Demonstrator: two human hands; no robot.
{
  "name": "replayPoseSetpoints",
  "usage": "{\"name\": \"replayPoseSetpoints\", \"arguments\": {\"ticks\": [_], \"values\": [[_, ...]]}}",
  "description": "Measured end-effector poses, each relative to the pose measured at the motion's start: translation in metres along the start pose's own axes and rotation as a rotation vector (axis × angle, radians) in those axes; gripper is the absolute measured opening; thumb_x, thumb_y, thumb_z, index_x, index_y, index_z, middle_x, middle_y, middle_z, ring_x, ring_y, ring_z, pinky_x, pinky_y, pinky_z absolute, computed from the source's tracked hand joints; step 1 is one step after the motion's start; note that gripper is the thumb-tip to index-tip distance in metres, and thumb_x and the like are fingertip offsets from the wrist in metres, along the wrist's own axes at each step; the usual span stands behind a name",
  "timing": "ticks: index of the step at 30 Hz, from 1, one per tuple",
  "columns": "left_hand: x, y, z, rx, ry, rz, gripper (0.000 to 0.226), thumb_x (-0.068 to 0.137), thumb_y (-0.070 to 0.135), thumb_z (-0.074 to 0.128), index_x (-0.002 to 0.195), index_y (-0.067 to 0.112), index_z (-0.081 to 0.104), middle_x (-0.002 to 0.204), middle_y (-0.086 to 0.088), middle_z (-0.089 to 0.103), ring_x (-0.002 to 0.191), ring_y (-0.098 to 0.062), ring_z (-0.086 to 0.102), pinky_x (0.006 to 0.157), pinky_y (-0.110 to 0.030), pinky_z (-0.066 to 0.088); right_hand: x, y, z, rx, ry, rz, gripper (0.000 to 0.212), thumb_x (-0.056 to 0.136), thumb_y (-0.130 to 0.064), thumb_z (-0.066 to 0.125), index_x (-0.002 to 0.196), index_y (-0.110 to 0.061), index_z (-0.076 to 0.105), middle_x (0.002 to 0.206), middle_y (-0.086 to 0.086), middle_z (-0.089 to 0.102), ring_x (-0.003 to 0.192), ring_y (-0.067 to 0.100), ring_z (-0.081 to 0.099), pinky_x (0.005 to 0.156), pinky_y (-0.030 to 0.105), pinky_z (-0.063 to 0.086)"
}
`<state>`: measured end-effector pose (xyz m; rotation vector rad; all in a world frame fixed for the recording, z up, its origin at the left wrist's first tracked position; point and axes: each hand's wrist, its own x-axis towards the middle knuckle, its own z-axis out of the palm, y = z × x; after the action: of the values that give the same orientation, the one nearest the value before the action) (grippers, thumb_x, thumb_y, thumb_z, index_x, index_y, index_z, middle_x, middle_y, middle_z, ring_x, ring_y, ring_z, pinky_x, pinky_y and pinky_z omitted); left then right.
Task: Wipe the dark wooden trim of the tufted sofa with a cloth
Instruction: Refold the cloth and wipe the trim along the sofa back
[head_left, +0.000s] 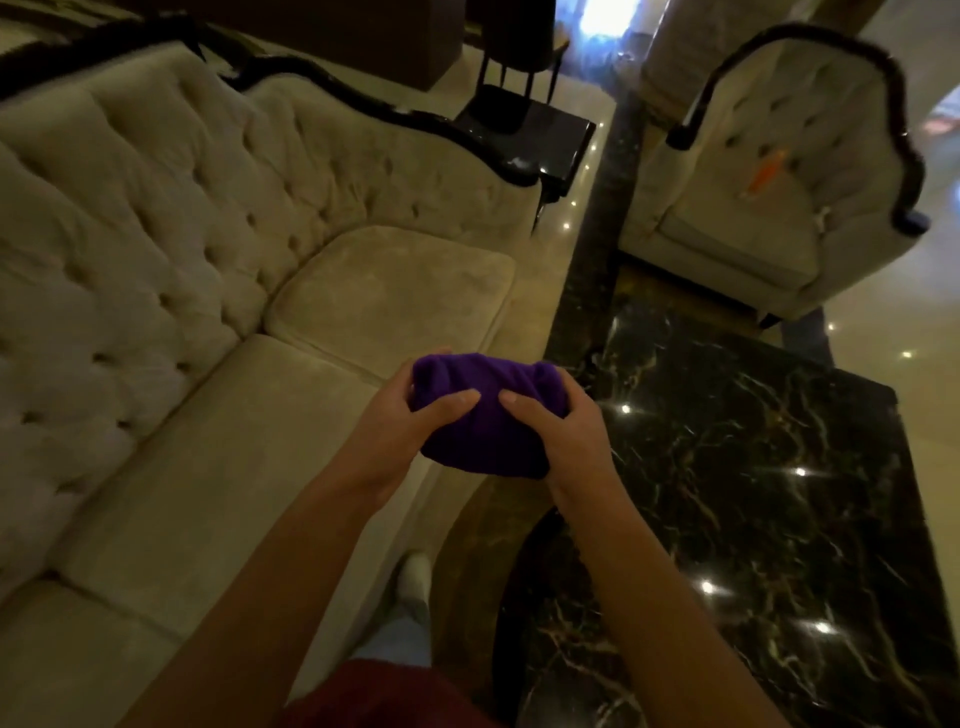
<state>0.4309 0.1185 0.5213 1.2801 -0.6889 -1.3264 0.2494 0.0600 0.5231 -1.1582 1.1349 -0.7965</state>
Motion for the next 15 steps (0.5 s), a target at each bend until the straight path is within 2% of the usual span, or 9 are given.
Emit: {"name": "replayPoseSetpoints", "arguments": {"ticks": [2, 4, 9, 13, 15], "values": [[0.04, 0.011, 0.0, 0.024, -0.025, -0.026, 0.055, 0.075, 0.029, 0.087, 0.126, 0.025, 0.067, 0.12, -0.003, 0.077, 0.112, -0.022, 0.073, 0.092, -0.039, 0.061, 0.035, -0.009, -0.001, -0.001, 0.027, 0.022, 0.06, 0.067, -0.045, 0.09, 0.121, -0.034, 0.066, 0.111, -0.012, 0.075, 0.099, 0.009, 0.074, 0.083, 0.033, 0.064], [0.078, 0.024, 0.002, 0.023, -0.037, -0.041, 0.045, 0.076, 0.028, 0.085, 0.119, 0.024, 0.071, 0.114, -0.004, 0.079, 0.109, -0.024, 0.075, 0.088, -0.036, 0.062, 0.069, -0.021, -0.002, 0.0, 0.037, 0.002, 0.06, 0.063, -0.047, 0.09, 0.117, -0.031, 0.067, 0.109, -0.011, 0.076, 0.098, 0.01, 0.075, 0.078, 0.03, 0.064], [0.157, 0.061, 0.017, -0.028, -0.074, -0.086, 0.043, 0.075, 0.028, 0.087, 0.116, 0.02, 0.073, 0.111, -0.006, 0.079, 0.104, -0.023, 0.076, 0.079, -0.033, 0.063, 0.137, -0.045, -0.015, 0.069, 0.042, -0.018, 0.047, 0.075, -0.042, 0.086, 0.116, -0.028, 0.07, 0.109, -0.006, 0.077, 0.1, 0.015, 0.076, 0.075, 0.028, 0.063], [0.206, 0.074, 0.034, -0.129, -0.095, -0.109, 0.042, 0.082, 0.024, 0.08, 0.121, 0.012, 0.072, 0.115, -0.011, 0.078, 0.106, -0.025, 0.076, 0.076, -0.032, 0.063, 0.185, -0.049, -0.03, 0.165, 0.02, 0.078, 0.059, 0.071, -0.058, 0.082, 0.122, -0.032, 0.068, 0.116, -0.006, 0.077, 0.107, 0.017, 0.075, 0.084, 0.033, 0.063], [0.23, 0.076, 0.045, -0.147, -0.097, -0.122, 0.046, 0.083, 0.025, 0.079, 0.125, 0.01, 0.069, 0.117, -0.011, 0.078, 0.108, -0.024, 0.075, 0.078, -0.031, 0.062, 0.211, -0.047, -0.038, 0.255, -0.026, 0.168, 0.068, 0.064, -0.064, 0.086, 0.121, -0.033, 0.066, 0.115, -0.005, 0.079, 0.108, 0.02, 0.075, 0.084, 0.034, 0.063]]}}
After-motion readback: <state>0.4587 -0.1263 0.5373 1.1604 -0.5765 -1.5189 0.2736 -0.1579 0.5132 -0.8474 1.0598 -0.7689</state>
